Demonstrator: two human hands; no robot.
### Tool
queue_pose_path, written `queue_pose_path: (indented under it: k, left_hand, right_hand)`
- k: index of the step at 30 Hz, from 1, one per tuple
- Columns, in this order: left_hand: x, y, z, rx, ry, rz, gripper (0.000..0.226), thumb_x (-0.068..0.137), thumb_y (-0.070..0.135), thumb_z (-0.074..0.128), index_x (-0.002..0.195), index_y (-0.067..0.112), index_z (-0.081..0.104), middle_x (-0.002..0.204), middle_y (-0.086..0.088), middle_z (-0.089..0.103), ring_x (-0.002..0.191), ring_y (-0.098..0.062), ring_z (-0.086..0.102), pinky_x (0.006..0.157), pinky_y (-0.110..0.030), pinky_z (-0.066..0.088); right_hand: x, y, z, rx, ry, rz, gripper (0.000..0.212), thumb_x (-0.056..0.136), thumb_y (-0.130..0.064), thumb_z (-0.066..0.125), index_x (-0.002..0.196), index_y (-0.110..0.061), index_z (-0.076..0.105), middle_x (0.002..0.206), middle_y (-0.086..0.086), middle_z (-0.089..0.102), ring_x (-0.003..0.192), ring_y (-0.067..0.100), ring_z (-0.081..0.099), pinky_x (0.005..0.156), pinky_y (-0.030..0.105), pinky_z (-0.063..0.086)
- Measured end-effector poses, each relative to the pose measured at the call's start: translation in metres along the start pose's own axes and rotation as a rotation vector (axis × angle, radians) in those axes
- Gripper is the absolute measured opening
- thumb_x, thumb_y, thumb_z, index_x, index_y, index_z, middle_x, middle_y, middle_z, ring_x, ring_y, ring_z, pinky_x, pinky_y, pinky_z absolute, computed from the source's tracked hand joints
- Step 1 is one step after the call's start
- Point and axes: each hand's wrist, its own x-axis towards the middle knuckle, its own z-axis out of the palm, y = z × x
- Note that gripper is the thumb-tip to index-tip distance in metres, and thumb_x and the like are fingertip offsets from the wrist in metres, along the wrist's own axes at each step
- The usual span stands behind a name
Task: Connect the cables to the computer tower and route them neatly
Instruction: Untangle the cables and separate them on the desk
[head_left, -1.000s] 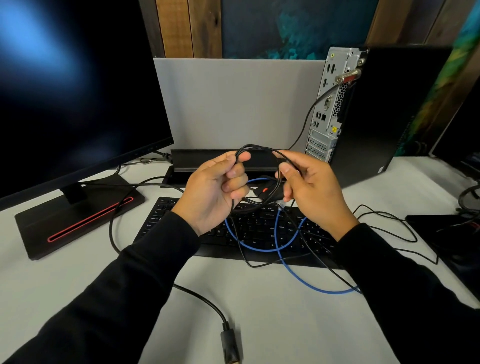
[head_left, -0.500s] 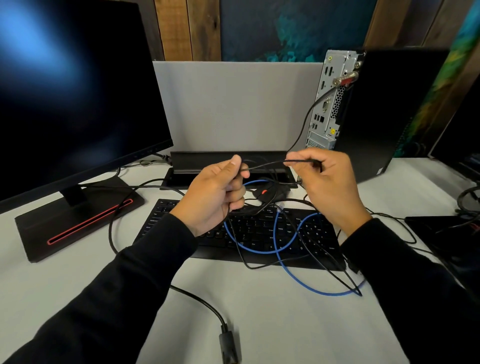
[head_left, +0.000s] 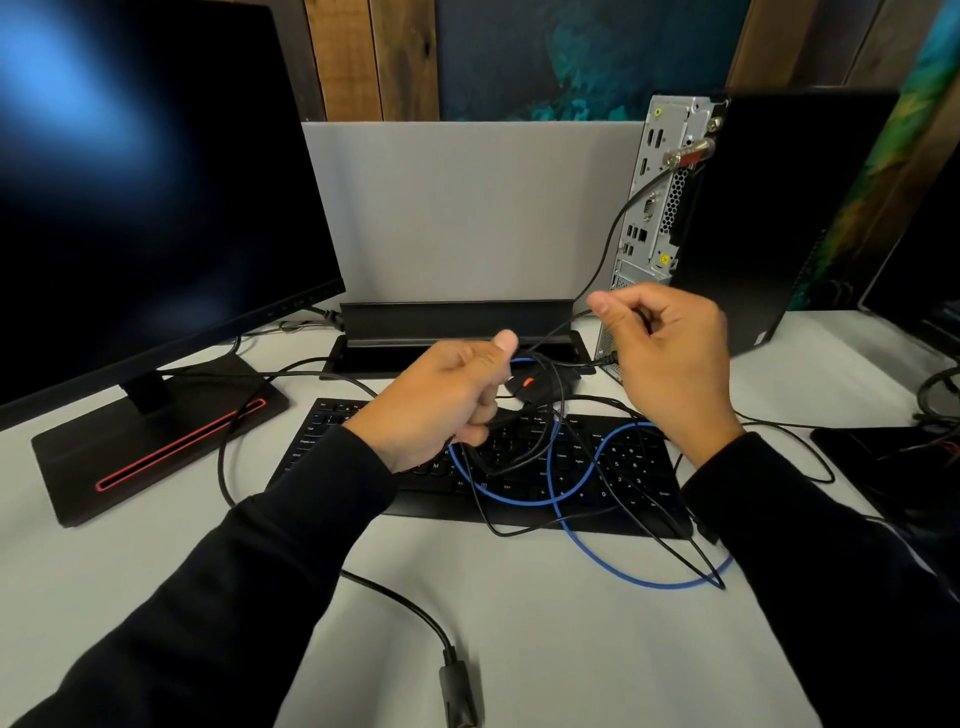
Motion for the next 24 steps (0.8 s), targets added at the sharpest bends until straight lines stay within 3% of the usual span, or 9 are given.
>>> queue_pose_path:
  k: [3,7,11,13,15,17,20,24]
  left_hand:
    - [-0.002,0.002,0.001,0.181,-0.022,0.014,0.045,0.107,0.042,0.045,0.067,0.024,0.033,0.071,-0.004,0.015,0.061,-0.022,0.012,0.050,-0.028,0.023]
    - [-0.004,0.007,-0.003,0.185,0.006,0.083,0.046,0.106,0.042,0.047,0.069,0.019,0.031,0.074,-0.012,0.011,0.059,-0.024,0.010,0.047,-0.026,0.026]
    - [-0.002,0.005,-0.007,0.027,0.121,0.138,0.046,0.106,0.040,0.047,0.066,0.024,0.034,0.072,-0.006,0.013,0.058,-0.020,0.012,0.048,-0.028,0.023]
    - [0.001,0.006,-0.008,-0.106,0.259,0.146,0.046,0.108,0.037,0.045,0.066,0.024,0.032,0.069,-0.002,0.014,0.056,-0.017,0.013,0.049,-0.027,0.020]
    - [0.003,0.008,-0.013,-0.288,0.370,0.143,0.047,0.109,0.034,0.044,0.064,0.024,0.035,0.067,0.001,0.015,0.053,-0.013,0.014,0.046,-0.025,0.019]
    - [0.006,0.008,-0.019,-0.458,0.444,0.120,0.047,0.109,0.034,0.045,0.064,0.023,0.039,0.066,0.002,0.016,0.052,-0.011,0.015,0.045,-0.024,0.019]
    - [0.008,0.005,-0.023,-0.624,0.510,0.072,0.039,0.108,0.037,0.045,0.076,0.016,0.055,0.057,0.006,0.027,0.047,-0.010,0.020,0.044,-0.024,0.021]
    - [0.010,0.001,-0.011,-0.677,0.509,0.107,0.034,0.109,0.035,0.045,0.106,0.010,0.068,0.054,0.006,0.030,0.047,-0.010,0.023,0.049,-0.025,0.026]
  right_hand:
    - [0.004,-0.003,0.002,-0.026,0.074,-0.045,0.020,0.096,-0.032,0.071,0.083,-0.017,0.075,0.060,0.013,0.057,0.055,0.021,0.045,0.054,0.025,0.041]
    - [0.003,0.001,0.007,-0.012,0.126,-0.012,0.026,0.092,-0.038,0.075,0.088,-0.013,0.067,0.061,0.012,0.051,0.055,0.021,0.046,0.061,0.031,0.050]
    - [-0.010,0.005,0.007,-0.095,0.052,-0.098,0.017,0.103,-0.018,0.060,0.113,-0.014,0.073,0.090,0.002,0.070,0.082,0.013,0.065,0.078,0.034,0.056]
    - [-0.021,0.008,0.008,-0.132,-0.037,-0.123,0.029,0.104,-0.008,0.053,0.127,-0.015,0.069,0.095,0.001,0.070,0.088,0.007,0.064,0.082,0.025,0.054]
    - [-0.033,0.011,0.008,-0.158,-0.145,-0.133,0.034,0.105,-0.010,0.052,0.136,-0.016,0.064,0.083,-0.004,0.066,0.080,0.006,0.062,0.076,0.019,0.051]
    - [-0.044,0.015,0.006,-0.192,-0.238,-0.153,0.035,0.106,-0.014,0.052,0.139,-0.019,0.061,0.077,-0.008,0.063,0.075,0.009,0.062,0.072,0.024,0.052]
    - [-0.054,0.017,0.006,-0.375,-0.395,-0.207,0.041,0.107,-0.024,0.046,0.148,-0.025,0.052,0.098,0.002,0.067,0.085,0.021,0.064,0.075,0.043,0.056]
    - [-0.056,-0.004,0.011,-0.632,-0.684,-0.201,0.053,0.108,-0.032,0.040,0.158,-0.042,0.026,0.109,-0.001,0.059,0.093,0.026,0.061,0.076,0.043,0.055]
